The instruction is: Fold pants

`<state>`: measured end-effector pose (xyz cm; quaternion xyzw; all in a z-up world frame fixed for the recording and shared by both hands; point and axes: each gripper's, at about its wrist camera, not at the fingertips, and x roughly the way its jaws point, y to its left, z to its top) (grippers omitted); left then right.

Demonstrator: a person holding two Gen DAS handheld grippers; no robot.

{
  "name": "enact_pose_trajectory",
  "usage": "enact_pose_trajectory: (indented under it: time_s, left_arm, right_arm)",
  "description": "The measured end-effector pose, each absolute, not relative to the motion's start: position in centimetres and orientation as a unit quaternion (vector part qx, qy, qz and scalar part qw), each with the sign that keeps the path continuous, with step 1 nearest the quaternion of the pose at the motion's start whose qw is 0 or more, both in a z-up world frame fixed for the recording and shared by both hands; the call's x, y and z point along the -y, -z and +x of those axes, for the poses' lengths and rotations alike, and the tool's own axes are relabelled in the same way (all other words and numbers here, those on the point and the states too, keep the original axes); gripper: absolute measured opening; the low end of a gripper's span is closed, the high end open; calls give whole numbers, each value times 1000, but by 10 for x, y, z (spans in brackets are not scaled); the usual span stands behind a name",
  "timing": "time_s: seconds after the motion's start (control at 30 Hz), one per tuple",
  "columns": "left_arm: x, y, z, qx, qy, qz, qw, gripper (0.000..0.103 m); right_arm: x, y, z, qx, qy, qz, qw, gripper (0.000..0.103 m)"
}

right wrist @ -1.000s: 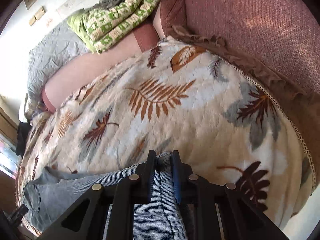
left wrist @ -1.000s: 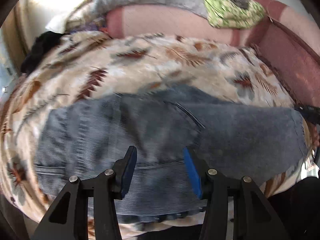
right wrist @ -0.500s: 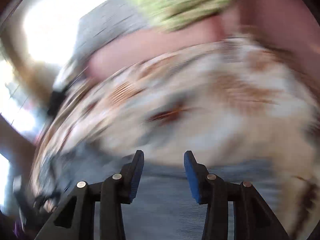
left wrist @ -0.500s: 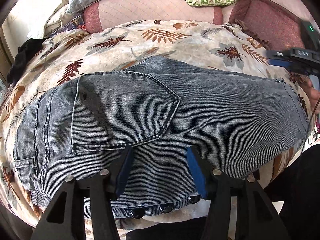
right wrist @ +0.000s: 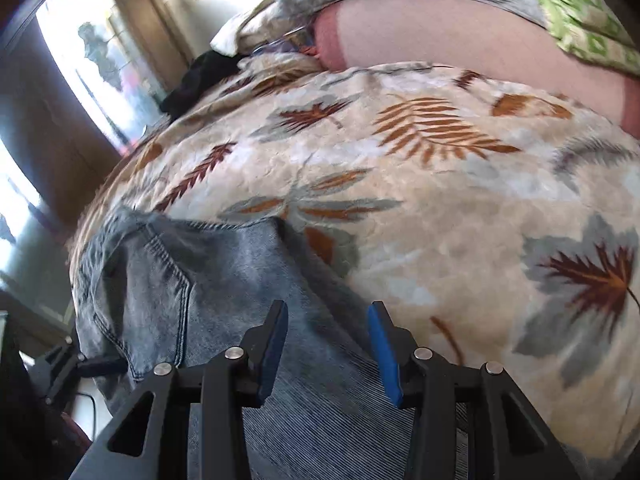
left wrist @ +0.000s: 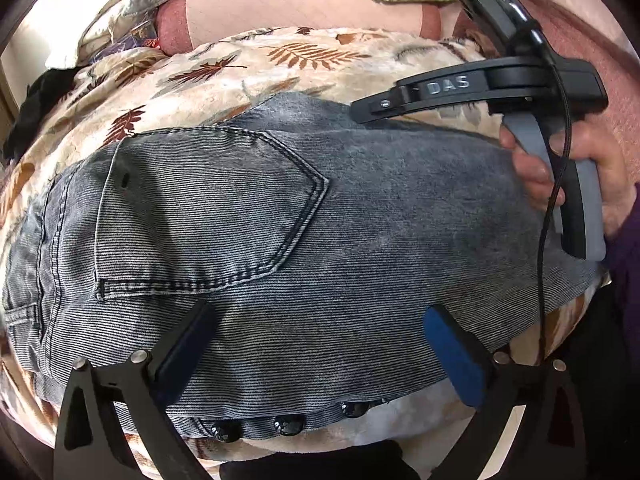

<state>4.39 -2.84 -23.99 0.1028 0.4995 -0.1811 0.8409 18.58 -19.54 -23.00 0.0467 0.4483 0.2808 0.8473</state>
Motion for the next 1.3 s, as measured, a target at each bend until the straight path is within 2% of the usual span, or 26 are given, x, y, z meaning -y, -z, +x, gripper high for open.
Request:
enact_pose_trajectory:
  time_s: [0.1, 0.13, 0.27, 0.3, 0.33, 0.6, 0.67, 0.9, 1.2, 1.3]
  left_arm:
    - [37, 244, 40, -497, 170, 142, 839, 103]
    - [38, 245, 38, -496, 167, 148, 839, 103]
    - [34, 242, 40, -500, 168, 130, 840, 103]
    - [34, 242, 40, -499, 169, 131, 840, 103]
    - [35, 243, 38, -497, 171, 139, 839, 103]
    - [40, 243, 40, -511, 156, 150, 832, 103]
    - [40, 243, 40, -510, 156, 151, 832, 103]
    - [33, 229, 33, -506, 148, 101, 844, 103]
    - [56, 237, 28, -520, 155, 117, 832, 103]
    - [60, 246, 31, -526, 143, 147, 826, 103]
  right_arm:
    - [184, 230, 186, -448, -285, 30, 847, 42]
    - [180, 232, 187, -451, -288, 29, 844, 38]
    - [166, 237, 190, -458, -289, 3, 841, 16]
    - [166, 236, 190, -456, -287, -1, 842, 7]
    - [165, 234, 190, -450, -276, -7, 849, 4]
    - [174, 251, 206, -447, -208, 46, 868, 1]
    - [185, 244, 206, -454, -216, 77, 861, 5]
    - [245, 216, 179, -431, -238, 165, 854, 6]
    - [229, 246, 165, -514, -265, 115, 807, 5]
    - [229, 257, 172, -515, -245, 130, 811, 3]
